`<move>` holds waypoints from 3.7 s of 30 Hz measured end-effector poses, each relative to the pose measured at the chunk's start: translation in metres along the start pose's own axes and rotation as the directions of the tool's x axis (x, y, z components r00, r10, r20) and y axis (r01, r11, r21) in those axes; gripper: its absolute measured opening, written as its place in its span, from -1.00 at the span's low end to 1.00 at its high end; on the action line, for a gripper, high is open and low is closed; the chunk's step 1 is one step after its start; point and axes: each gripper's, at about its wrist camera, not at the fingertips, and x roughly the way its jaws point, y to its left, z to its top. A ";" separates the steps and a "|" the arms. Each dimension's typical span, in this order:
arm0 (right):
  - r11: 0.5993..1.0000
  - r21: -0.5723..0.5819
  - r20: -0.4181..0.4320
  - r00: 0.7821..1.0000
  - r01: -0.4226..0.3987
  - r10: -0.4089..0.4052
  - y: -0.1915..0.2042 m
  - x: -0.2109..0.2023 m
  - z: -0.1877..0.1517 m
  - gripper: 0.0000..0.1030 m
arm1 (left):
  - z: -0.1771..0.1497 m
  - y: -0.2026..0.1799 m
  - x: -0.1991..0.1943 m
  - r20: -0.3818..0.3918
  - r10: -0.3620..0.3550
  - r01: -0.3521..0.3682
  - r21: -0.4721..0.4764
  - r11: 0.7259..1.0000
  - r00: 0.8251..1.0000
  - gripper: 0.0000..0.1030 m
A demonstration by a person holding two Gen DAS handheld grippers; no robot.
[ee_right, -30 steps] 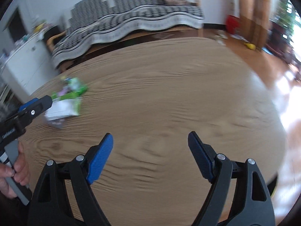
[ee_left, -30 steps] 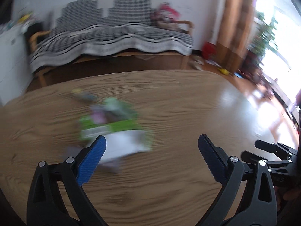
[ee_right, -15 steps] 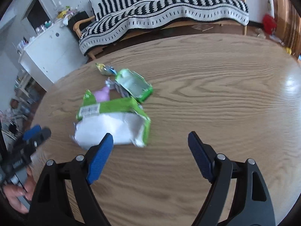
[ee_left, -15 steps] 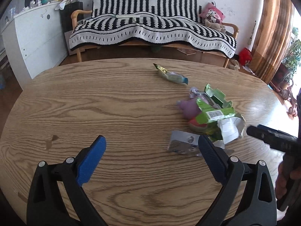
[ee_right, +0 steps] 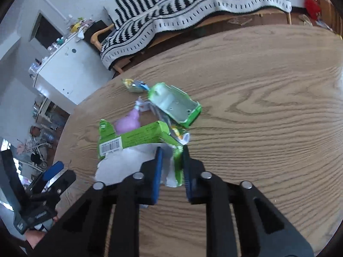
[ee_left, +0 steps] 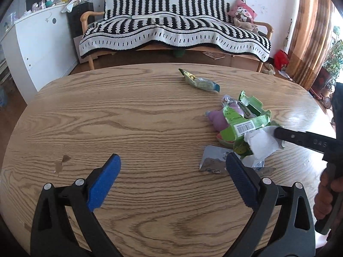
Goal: Collect trash
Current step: 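Grasp the white paper with the right tool while the left tool grasps the silver blister pack, then carry the paper and blister pack over the bin and open both tools to drop them, then move both tools back over the table toward the purple toy and green tray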
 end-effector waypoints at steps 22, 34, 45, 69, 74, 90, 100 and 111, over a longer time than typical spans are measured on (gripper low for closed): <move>0.996 0.031 0.181 0.979 0.086 -0.090 -0.061 -0.138 -0.031 -0.79 | -0.002 -0.073 0.055 -0.244 -0.077 0.008 -0.271 0.963 0.967 0.85; 0.986 0.098 0.227 0.961 0.137 -0.156 -0.117 -0.199 -0.057 -0.79 | -0.003 -0.101 0.023 -0.201 -0.001 -0.031 -0.156 0.987 0.980 -0.94; 0.948 0.238 0.308 0.909 0.211 -0.280 -0.190 -0.284 -0.099 -0.78 | -0.011 -0.194 -0.030 -0.086 -0.167 0.166 -0.029 0.986 0.982 -0.94; 0.609 0.608 0.140 0.687 0.509 -0.713 -0.377 -0.421 -0.264 -0.78 | -0.125 -0.513 -0.083 -0.251 -0.536 0.591 0.402 0.700 0.806 -0.94; 0.590 0.613 0.087 0.698 0.525 -0.711 -0.389 -0.415 -0.273 -0.78 | -0.133 -0.537 -0.081 -0.279 -0.541 0.608 0.425 0.671 0.793 -0.94; 0.573 0.618 0.114 0.660 0.538 -0.743 -0.390 -0.421 -0.279 0.63 | -0.155 -0.581 -0.068 -0.342 -0.534 0.634 0.446 0.632 0.773 -0.94; 0.516 0.675 0.092 0.634 0.527 -0.768 -0.405 -0.435 -0.298 0.63 | -0.174 -0.610 -0.059 -0.403 -0.562 0.692 0.430 0.581 0.722 -0.94; 0.475 0.720 0.095 0.605 0.507 -0.790 -0.412 -0.451 -0.313 0.69 | -0.183 -0.625 -0.055 -0.406 -0.597 0.722 0.412 0.556 0.691 0.33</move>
